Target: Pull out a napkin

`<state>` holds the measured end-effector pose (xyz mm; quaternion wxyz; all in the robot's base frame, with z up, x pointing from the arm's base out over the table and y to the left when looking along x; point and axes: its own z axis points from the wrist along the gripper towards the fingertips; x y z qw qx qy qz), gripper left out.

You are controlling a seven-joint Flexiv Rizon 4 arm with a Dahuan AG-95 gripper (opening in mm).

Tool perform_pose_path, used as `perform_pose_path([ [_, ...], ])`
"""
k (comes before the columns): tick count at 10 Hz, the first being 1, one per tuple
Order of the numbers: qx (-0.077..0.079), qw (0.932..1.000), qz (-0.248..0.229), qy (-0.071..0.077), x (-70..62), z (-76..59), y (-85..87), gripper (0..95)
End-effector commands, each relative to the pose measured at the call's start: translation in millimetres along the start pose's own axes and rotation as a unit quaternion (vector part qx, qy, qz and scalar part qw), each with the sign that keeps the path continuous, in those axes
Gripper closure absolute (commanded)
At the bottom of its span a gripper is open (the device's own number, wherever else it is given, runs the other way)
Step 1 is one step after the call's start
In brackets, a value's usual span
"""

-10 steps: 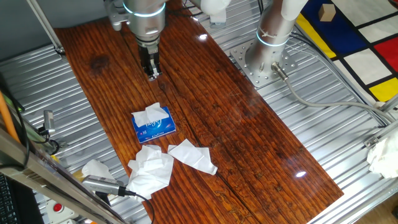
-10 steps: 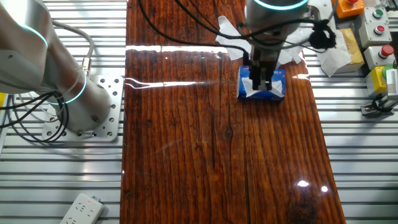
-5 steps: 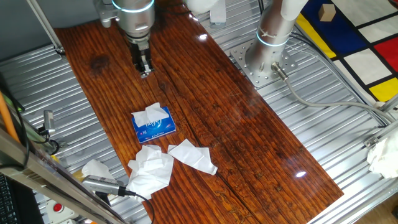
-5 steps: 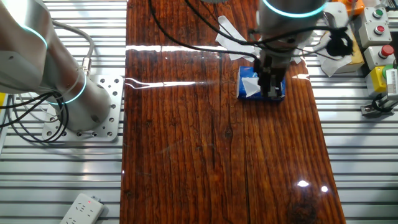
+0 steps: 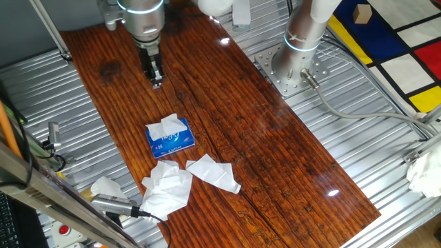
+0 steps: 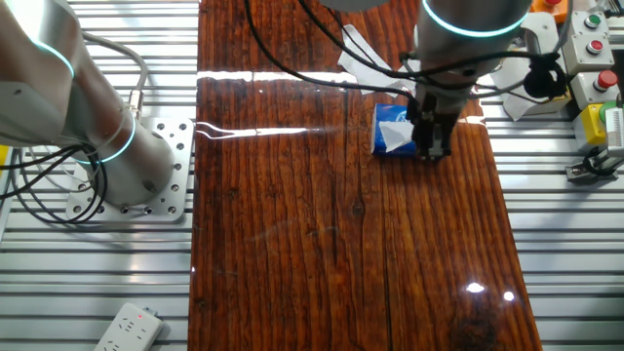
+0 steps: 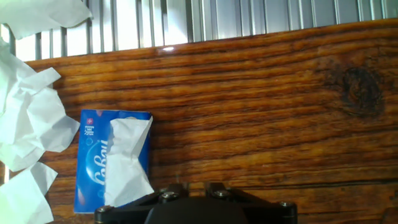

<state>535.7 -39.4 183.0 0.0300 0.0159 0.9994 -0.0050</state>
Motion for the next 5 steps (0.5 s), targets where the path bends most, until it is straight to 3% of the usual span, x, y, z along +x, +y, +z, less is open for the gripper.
perform_pose_path([
  [1,-0.001,1.0,0.0,0.004,-5.1,1.2,2.1,57.0],
  [5,-0.003,1.0,-0.005,0.004,-18.1,8.0,6.2,57.0],
])
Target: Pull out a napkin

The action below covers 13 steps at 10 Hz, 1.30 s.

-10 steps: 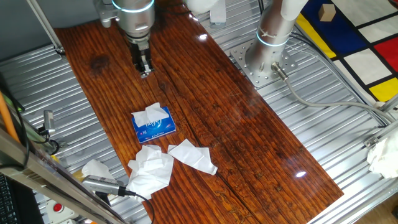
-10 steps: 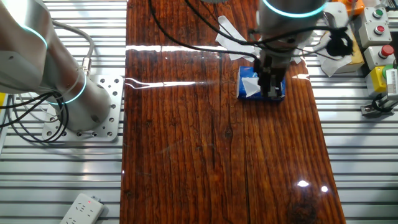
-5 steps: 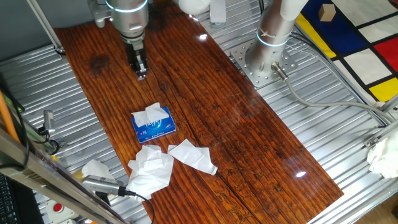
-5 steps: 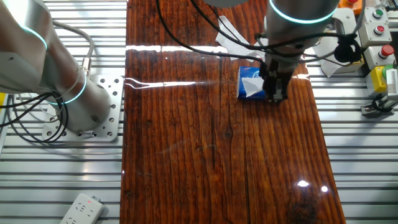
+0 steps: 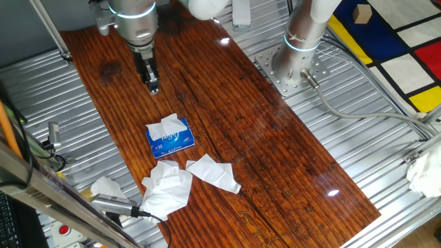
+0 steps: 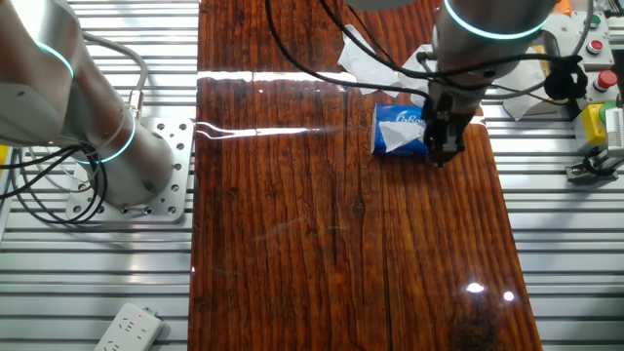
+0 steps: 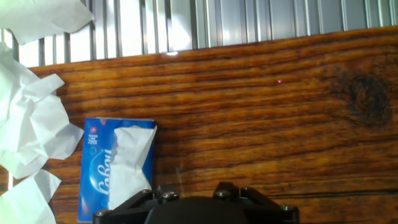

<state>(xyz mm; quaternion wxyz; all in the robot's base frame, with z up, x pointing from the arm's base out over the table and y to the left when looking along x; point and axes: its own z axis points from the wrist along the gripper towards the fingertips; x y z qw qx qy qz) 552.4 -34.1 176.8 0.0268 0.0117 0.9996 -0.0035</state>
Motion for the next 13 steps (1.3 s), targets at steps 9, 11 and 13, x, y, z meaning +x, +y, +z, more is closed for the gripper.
perform_pose_path([
  [9,-0.014,0.9998,0.0,0.011,-31.9,12.4,11.8,38.0],
  [11,-0.016,0.9998,0.005,0.01,-38.3,13.6,15.7,38.0],
  [13,-0.022,0.9997,0.009,0.005,-41.9,18.7,17.3,38.0],
])
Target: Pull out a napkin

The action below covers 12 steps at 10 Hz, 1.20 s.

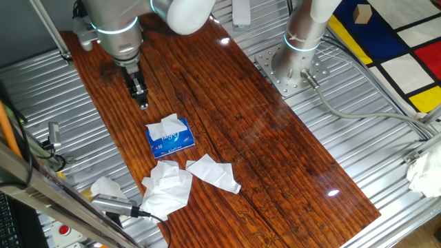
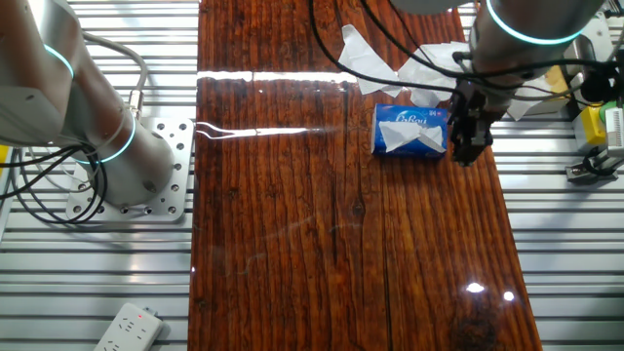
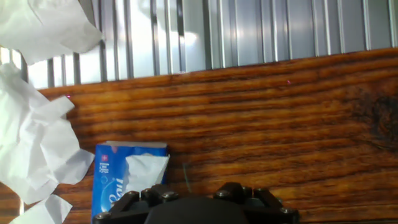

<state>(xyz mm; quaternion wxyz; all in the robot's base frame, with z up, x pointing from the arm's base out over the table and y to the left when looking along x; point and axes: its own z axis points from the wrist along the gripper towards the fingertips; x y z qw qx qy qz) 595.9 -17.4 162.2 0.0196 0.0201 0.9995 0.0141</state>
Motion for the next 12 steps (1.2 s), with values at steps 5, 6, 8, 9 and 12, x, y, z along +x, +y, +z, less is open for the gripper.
perform_pose_path([
  [5,-0.013,0.9996,0.022,-0.011,1.0,16.4,14.0,19.0],
  [6,-0.012,0.9994,0.027,-0.014,2.8,19.3,18.5,19.0],
  [8,-0.012,0.9994,0.029,-0.016,4.3,20.8,22.2,19.0],
  [9,-0.01,0.9992,0.034,-0.017,6.0,22.7,26.1,19.0],
  [12,-0.01,0.9989,0.04,-0.023,8.4,31.6,29.5,38.0],
])
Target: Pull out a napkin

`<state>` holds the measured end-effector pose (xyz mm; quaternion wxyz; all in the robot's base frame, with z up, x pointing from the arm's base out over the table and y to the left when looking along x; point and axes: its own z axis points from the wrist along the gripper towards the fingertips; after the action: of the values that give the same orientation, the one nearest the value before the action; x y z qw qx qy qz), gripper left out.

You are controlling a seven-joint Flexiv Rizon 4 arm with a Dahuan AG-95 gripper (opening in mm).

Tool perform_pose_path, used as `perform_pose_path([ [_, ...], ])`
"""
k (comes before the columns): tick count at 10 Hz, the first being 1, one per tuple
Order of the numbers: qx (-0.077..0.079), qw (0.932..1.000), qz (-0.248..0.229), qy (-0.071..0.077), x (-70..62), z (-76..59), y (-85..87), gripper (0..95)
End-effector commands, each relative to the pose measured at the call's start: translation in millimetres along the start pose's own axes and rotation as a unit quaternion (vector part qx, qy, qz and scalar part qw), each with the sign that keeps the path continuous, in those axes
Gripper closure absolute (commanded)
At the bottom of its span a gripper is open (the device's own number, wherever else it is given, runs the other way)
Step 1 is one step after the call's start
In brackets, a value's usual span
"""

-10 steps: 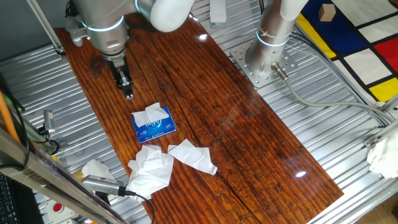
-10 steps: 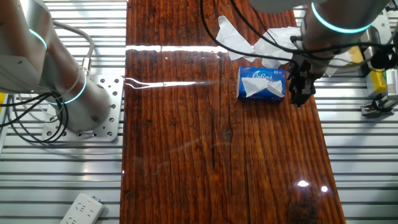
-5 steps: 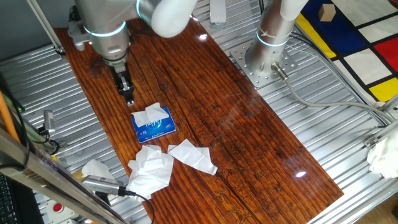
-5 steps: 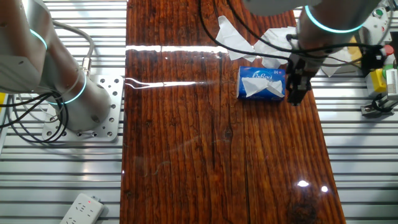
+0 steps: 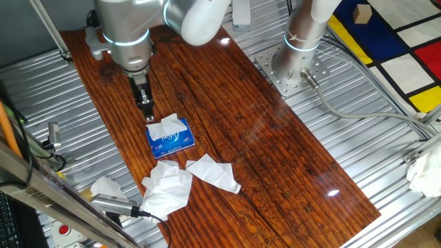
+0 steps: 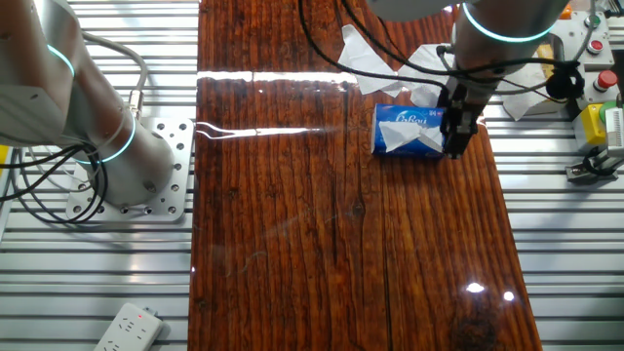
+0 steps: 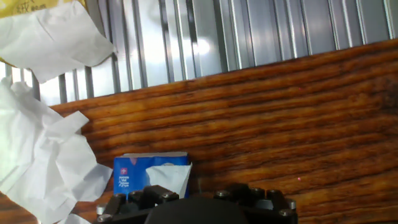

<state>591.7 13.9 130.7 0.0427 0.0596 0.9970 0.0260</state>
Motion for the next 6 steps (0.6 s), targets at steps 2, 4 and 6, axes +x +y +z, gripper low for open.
perform_pose_path([
  [2,0.001,1.0,0.005,-0.004,4.6,7.4,1.2,38.0],
  [4,0.001,0.9999,0.01,-0.009,8.0,14.5,5.0,38.0],
  [6,0.001,0.9999,0.011,-0.013,8.0,20.2,7.2,38.0],
])
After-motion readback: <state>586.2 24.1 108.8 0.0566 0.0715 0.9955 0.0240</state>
